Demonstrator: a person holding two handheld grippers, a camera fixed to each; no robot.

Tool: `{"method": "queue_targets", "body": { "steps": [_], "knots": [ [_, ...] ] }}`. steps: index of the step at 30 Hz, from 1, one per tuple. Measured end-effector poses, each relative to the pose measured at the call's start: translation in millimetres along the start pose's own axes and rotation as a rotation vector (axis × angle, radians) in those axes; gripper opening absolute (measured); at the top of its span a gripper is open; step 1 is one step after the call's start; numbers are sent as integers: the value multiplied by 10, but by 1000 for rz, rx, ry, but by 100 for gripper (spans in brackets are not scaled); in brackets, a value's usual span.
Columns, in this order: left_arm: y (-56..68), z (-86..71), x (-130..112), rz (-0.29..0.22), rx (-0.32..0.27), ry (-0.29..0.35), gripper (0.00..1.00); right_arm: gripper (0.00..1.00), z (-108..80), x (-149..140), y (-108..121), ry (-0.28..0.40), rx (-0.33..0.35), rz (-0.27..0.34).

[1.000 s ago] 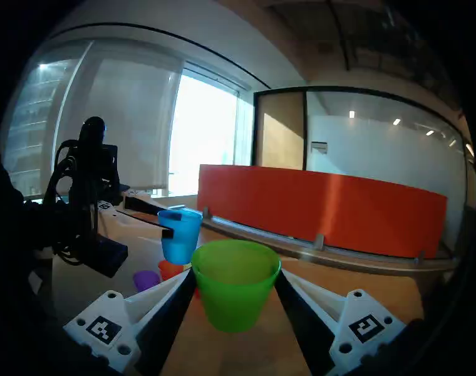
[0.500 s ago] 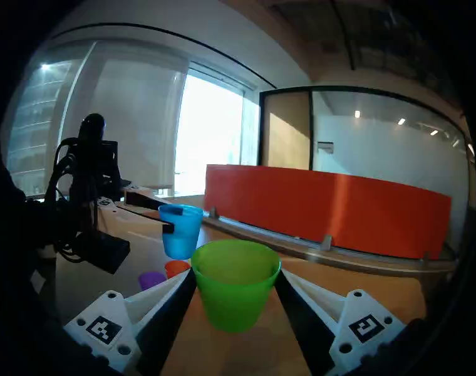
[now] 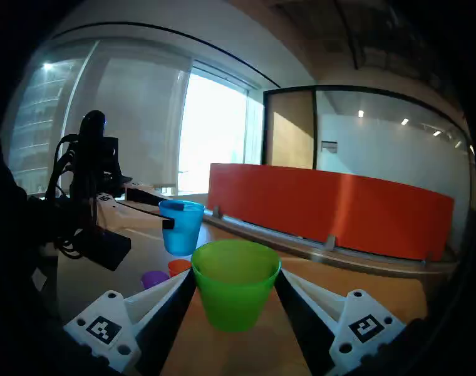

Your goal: Pour water

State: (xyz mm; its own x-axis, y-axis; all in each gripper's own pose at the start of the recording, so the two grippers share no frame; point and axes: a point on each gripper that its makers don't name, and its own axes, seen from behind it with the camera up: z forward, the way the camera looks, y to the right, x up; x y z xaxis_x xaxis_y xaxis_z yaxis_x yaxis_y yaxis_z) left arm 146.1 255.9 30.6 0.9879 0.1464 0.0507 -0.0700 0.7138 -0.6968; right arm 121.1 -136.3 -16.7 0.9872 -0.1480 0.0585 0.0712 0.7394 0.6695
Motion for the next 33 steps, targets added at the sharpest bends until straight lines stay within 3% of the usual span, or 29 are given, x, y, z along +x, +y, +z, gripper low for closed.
{"method": "queue_targets", "body": {
  "steps": [33],
  "knots": [
    [-85,-218,177,91,33,56,85,90,172,-123,-345,-19,136,-10]
  ]
}}
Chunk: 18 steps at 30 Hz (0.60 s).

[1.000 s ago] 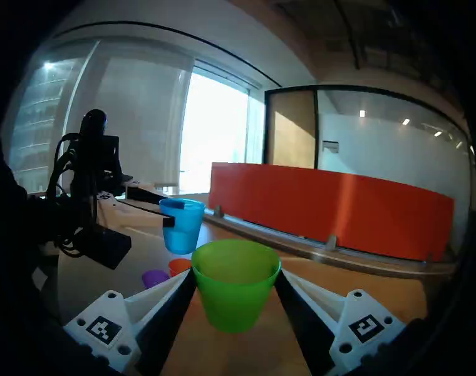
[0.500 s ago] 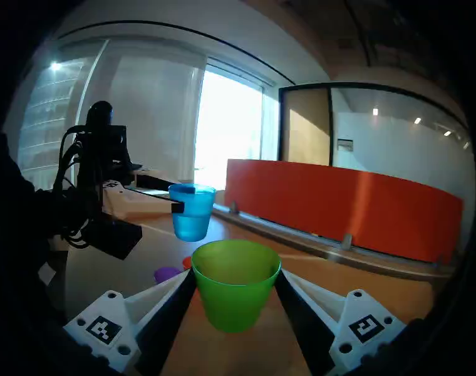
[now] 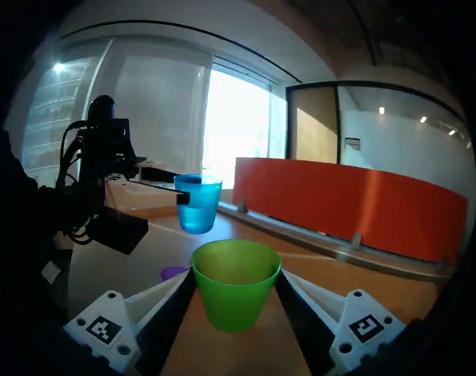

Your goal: Pour water

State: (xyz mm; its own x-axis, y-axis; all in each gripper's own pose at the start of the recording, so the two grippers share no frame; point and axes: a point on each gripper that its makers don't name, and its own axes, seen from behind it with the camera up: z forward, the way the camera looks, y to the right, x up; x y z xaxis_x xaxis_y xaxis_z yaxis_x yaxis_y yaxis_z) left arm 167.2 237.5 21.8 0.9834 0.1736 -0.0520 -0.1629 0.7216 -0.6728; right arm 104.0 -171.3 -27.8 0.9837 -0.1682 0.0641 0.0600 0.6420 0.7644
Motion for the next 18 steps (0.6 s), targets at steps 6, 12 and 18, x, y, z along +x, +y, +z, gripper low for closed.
{"method": "queue_targets", "body": {
  "steps": [6,12,18],
  "knots": [
    [12,-27,22,27,1,17,85,90,37,-27,-47,-2,16,3],
    [41,-50,63,37,-6,32,85,90,94,-66,-102,-2,33,9],
    [49,-72,91,57,-1,47,85,90,135,-97,-147,-2,46,19]
  ]
}}
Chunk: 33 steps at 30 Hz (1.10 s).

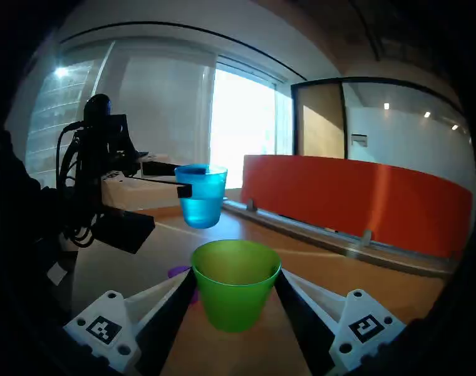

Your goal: Pour water

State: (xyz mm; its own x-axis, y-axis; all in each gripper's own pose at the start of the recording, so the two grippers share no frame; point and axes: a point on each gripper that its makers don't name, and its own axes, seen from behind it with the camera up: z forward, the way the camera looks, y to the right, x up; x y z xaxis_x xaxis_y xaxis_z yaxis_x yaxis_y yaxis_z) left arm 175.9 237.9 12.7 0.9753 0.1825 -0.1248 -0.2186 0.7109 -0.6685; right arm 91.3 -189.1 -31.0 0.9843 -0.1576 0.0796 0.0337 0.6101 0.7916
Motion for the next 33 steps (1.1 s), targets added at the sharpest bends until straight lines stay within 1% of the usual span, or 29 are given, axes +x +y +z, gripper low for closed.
{"method": "queue_targets", "body": {
  "steps": [9,20,33],
  "knots": [
    [-9,-44,65,40,7,19,85,90,68,-45,-84,1,25,10],
    [-1,-62,123,88,17,36,85,90,176,-104,-186,2,57,20],
    [15,-76,137,134,22,39,85,90,244,-162,-274,4,84,30]
  ]
}}
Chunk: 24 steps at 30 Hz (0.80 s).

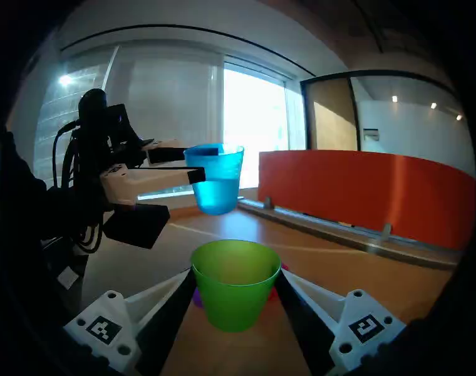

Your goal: Pour water

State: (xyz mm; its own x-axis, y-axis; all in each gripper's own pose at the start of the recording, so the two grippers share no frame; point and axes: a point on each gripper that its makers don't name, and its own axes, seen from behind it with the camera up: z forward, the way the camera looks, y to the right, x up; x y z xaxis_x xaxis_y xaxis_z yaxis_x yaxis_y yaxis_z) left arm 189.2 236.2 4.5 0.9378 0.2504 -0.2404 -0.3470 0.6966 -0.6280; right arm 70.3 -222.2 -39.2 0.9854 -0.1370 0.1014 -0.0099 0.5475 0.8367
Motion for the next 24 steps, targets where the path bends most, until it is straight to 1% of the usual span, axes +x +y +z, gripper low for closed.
{"method": "queue_targets", "body": {
  "steps": [24],
  "knots": [
    [1,-30,93,57,7,11,85,90,134,-35,-163,2,49,0]
  ]
}}
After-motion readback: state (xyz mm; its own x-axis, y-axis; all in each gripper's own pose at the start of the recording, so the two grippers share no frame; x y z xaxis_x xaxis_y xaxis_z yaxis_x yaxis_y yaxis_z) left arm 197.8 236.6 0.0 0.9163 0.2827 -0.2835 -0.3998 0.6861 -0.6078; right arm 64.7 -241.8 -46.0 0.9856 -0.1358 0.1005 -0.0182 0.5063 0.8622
